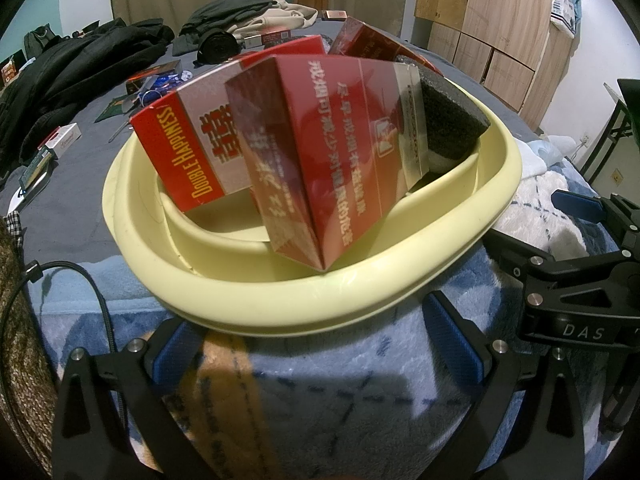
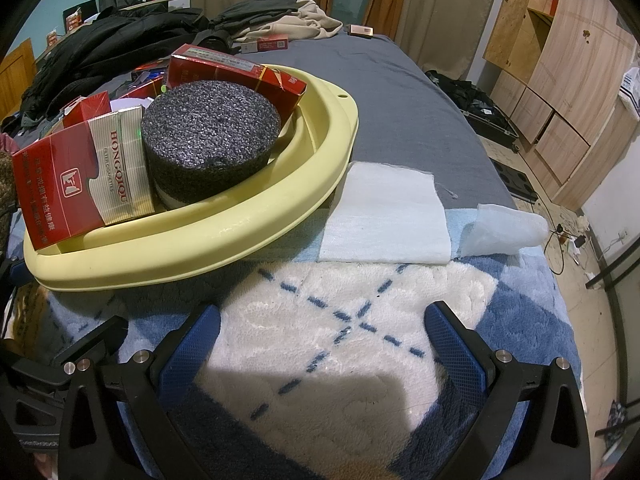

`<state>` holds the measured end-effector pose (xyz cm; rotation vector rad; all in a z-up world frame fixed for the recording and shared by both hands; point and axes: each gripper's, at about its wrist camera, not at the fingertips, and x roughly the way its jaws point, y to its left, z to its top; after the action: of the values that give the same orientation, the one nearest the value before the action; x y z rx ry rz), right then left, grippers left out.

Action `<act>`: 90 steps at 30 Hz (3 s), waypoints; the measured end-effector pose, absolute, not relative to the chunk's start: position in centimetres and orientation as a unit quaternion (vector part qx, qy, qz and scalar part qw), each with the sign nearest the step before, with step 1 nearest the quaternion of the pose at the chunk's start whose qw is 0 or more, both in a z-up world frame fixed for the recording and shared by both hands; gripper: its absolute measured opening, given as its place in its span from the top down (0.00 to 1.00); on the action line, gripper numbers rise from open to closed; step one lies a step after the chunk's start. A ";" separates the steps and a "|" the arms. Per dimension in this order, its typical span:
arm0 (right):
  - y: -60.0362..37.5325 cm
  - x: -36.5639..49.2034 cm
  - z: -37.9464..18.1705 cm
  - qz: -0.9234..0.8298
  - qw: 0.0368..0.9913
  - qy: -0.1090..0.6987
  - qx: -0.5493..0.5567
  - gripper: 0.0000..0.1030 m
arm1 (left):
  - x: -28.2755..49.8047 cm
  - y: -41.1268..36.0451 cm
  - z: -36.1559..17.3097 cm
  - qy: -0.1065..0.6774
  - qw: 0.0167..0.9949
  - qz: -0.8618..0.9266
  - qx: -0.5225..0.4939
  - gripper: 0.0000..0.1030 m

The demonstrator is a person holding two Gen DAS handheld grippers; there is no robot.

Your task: Organize rigid objects

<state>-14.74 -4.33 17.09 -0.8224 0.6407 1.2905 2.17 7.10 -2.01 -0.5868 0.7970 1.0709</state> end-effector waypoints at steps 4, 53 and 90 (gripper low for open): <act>-4.3 -14.8 17.1 0.574 0.675 0.285 -0.366 0.00 | 2.2 7.1 -2.0 0.364 0.746 0.489 -0.268 0.00; -4.4 -14.8 17.1 0.573 0.676 0.284 -0.366 0.00 | 2.2 7.1 -2.0 0.364 0.746 0.489 -0.268 0.00; -4.4 -15.2 17.1 0.570 0.679 0.278 -0.371 0.00 | 2.2 7.1 -2.0 0.364 0.746 0.489 -0.268 0.00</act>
<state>-15.21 -4.38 17.10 -0.8324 0.6243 1.2807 2.19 7.13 -1.97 -0.5876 0.7964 1.0700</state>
